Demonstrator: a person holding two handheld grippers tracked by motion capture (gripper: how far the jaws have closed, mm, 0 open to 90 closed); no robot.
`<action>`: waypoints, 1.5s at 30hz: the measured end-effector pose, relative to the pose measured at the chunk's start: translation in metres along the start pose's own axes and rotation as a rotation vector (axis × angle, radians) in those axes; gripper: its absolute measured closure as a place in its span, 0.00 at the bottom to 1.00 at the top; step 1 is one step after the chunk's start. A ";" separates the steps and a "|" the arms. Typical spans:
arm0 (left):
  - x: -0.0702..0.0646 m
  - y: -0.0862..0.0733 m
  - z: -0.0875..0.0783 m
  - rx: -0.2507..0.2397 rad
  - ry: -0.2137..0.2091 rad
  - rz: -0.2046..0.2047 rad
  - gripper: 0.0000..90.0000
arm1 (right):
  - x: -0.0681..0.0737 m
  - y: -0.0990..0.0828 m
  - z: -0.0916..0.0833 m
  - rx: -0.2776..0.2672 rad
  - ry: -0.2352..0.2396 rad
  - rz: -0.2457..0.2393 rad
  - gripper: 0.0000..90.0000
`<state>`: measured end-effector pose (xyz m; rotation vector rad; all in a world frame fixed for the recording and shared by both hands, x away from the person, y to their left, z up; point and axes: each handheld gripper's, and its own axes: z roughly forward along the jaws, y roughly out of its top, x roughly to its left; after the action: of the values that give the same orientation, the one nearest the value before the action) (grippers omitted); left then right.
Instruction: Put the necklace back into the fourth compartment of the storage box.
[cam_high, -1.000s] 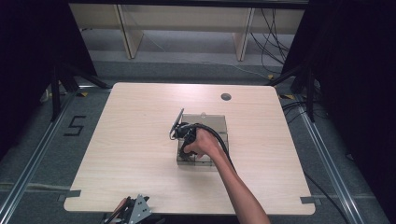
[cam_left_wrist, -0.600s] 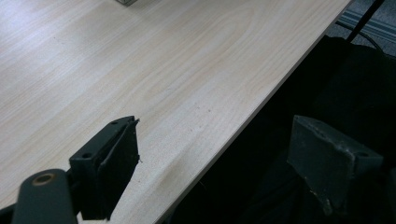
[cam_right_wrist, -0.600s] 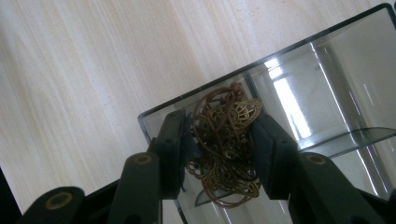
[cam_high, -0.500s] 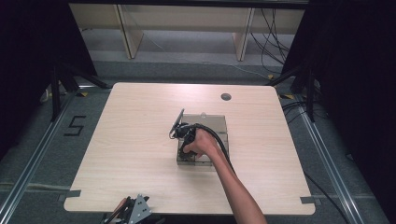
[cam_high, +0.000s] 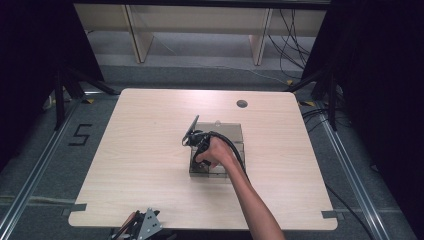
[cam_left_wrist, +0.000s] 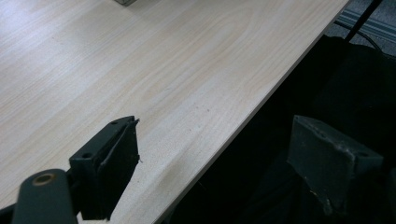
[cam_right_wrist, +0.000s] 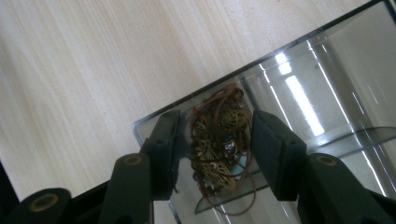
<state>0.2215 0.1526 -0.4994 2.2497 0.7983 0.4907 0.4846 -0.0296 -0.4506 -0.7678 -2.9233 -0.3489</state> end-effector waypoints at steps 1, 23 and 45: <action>0.000 0.000 0.000 0.007 -0.022 -0.003 0.17 | -0.002 -0.001 -0.002 -0.008 0.005 0.000 0.58; 0.002 0.000 0.000 0.011 -0.025 0.010 0.17 | -0.016 -0.031 -0.044 -0.099 -0.044 0.058 0.52; 0.001 0.000 -0.001 0.006 -0.021 -0.010 0.17 | -0.015 -0.056 -0.062 -0.158 -0.034 0.050 0.46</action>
<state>0.2223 0.1537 -0.4988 2.2518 0.8009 0.4604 0.4721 -0.0999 -0.4034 -0.8738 -2.9291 -0.5734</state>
